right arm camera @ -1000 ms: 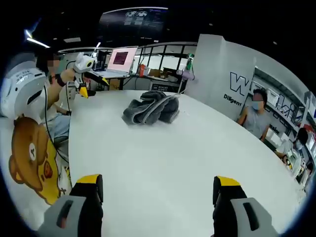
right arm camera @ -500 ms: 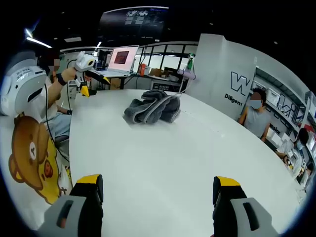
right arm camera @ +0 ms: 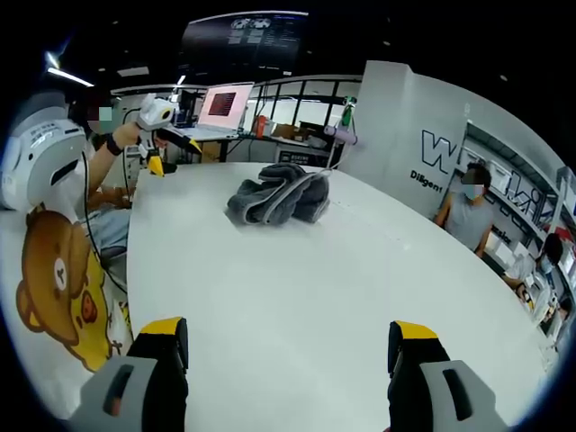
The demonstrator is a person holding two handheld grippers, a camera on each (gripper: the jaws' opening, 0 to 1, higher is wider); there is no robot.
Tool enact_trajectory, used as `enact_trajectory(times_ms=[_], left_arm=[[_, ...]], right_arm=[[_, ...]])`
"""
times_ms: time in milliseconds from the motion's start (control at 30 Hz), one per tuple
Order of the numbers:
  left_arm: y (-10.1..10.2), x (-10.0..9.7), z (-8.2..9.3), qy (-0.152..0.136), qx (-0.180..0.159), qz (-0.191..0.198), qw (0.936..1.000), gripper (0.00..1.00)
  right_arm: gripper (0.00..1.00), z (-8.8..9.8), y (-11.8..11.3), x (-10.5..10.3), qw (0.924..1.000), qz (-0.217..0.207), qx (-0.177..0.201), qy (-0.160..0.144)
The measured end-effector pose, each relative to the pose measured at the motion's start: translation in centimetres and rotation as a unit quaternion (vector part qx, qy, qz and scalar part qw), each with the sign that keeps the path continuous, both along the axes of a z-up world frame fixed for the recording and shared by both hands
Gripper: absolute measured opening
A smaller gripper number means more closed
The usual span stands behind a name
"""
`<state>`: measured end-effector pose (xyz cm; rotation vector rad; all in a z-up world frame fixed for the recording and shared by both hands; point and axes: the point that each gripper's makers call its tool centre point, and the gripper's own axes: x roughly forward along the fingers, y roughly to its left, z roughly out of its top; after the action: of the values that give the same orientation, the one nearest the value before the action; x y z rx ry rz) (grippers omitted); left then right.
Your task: Fold the towel on the table until its edges align and the towel forms a compact rectangular stack.
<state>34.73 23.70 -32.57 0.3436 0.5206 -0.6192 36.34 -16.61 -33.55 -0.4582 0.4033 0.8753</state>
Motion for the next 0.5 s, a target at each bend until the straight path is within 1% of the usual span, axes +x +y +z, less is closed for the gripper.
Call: enact_trajectory(times_ms=[500], left_arm=[[0.14, 0.38, -0.03, -0.002, -0.003, 0.002, 1.0, 0.95]], right_arm=[[0.96, -0.15, -0.05, -0.28, 1.0, 0.0, -0.004, 0.001]])
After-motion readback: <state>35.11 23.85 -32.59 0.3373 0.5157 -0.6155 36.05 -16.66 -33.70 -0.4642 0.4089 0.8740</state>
